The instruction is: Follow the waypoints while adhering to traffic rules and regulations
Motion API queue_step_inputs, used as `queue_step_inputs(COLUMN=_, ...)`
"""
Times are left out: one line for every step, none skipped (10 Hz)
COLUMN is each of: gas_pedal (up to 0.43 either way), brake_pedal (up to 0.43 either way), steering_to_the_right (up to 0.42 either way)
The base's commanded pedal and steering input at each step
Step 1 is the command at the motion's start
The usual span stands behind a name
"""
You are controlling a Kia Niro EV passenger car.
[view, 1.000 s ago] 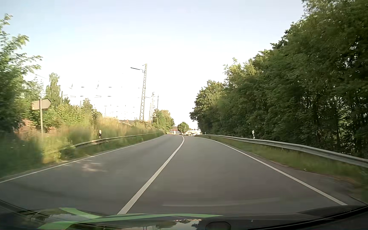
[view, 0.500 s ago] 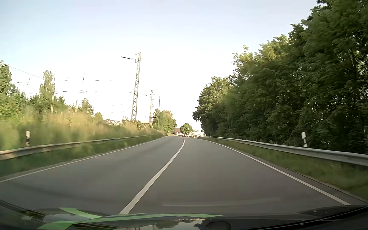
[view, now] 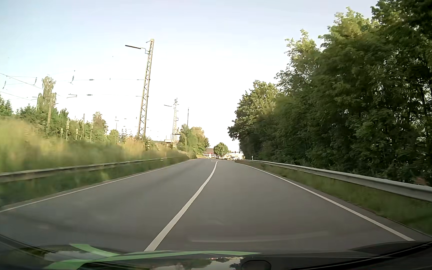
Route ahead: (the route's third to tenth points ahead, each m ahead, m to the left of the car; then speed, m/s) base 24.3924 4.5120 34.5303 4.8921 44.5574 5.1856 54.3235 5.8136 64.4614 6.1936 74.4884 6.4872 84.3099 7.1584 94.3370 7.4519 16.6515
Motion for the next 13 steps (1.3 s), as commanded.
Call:
queue_step_inputs(gas_pedal=0.028, brake_pedal=0.000, steering_to_the_right=0.001)
queue_step_inputs(gas_pedal=0.047, brake_pedal=0.000, steering_to_the_right=0.000)
queue_step_inputs(gas_pedal=0.047, brake_pedal=0.000, steering_to_the_right=-0.002)
queue_step_inputs(gas_pedal=0.059, brake_pedal=0.000, steering_to_the_right=-0.004)
queue_step_inputs(gas_pedal=0.067, brake_pedal=0.000, steering_to_the_right=-0.004)
queue_step_inputs(gas_pedal=0.067, brake_pedal=0.000, steering_to_the_right=-0.004)
queue_step_inputs(gas_pedal=0.079, brake_pedal=0.000, steering_to_the_right=-0.004)
queue_step_inputs(gas_pedal=0.079, brake_pedal=0.000, steering_to_the_right=-0.004)
queue_step_inputs(gas_pedal=0.079, brake_pedal=0.000, steering_to_the_right=-0.004)
queue_step_inputs(gas_pedal=0.079, brake_pedal=0.000, steering_to_the_right=-0.005)
queue_step_inputs(gas_pedal=0.079, brake_pedal=0.000, steering_to_the_right=-0.006)
queue_step_inputs(gas_pedal=0.079, brake_pedal=0.000, steering_to_the_right=-0.006)
queue_step_inputs(gas_pedal=0.079, brake_pedal=0.000, steering_to_the_right=-0.006)
